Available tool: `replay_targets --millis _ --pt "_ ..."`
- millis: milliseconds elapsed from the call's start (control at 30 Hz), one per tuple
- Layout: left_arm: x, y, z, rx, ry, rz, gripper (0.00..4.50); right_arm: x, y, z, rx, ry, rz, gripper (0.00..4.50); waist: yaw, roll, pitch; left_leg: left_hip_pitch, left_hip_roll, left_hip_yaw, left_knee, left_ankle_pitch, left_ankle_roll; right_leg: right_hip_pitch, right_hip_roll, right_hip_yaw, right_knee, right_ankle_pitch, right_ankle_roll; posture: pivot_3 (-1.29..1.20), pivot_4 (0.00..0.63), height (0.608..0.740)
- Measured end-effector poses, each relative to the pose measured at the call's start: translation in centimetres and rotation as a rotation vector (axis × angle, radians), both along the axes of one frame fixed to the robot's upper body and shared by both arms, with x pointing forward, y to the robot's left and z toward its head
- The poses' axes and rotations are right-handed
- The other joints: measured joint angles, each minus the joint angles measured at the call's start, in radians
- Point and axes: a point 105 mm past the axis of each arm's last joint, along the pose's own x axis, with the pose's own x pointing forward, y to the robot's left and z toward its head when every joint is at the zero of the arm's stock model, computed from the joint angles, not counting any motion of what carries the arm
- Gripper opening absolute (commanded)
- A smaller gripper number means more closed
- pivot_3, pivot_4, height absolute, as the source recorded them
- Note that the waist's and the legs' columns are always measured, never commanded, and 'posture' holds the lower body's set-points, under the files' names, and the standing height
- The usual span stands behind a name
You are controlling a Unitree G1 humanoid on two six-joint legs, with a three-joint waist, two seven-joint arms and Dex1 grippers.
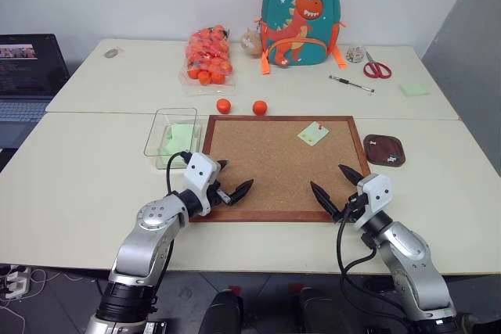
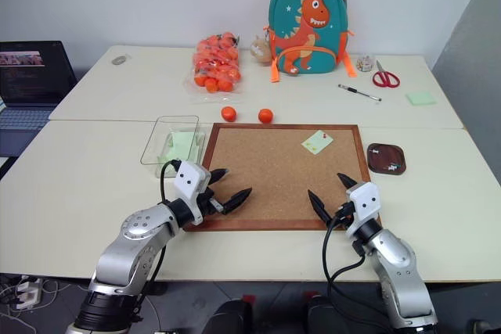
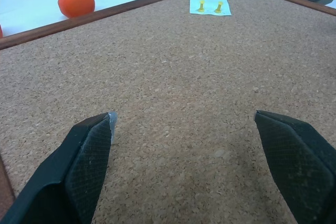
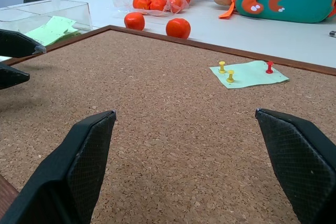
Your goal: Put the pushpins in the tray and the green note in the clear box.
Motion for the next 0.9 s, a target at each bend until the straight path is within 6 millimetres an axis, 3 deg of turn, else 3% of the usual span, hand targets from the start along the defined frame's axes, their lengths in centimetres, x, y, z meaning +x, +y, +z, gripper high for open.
replay_targets --millis 633,900 --pt "0.3 0.8 1.1 -0.032 -0.046 0.001 4.45 0.3 0.1 0.3 -0.014 -0.012 0.017 4.5 0.0 0.0 0.0 0.0 0.0 0.0 0.0 0.0 0.0 0.0 0.0 0.0 0.0 0.0 0.0 0.0 0.15 0.74" --pt "0.0 0.3 1.2 -0.062 -0.033 -0.054 4.45 0.3 0.1 0.5 -0.026 -0.017 0.03 4.5 0.0 0.0 0.0 0.0 0.0 0.0 0.0 0.0 0.0 0.0 0.0 0.0 0.0 0.0 0.0 0.0 0.15 0.74"
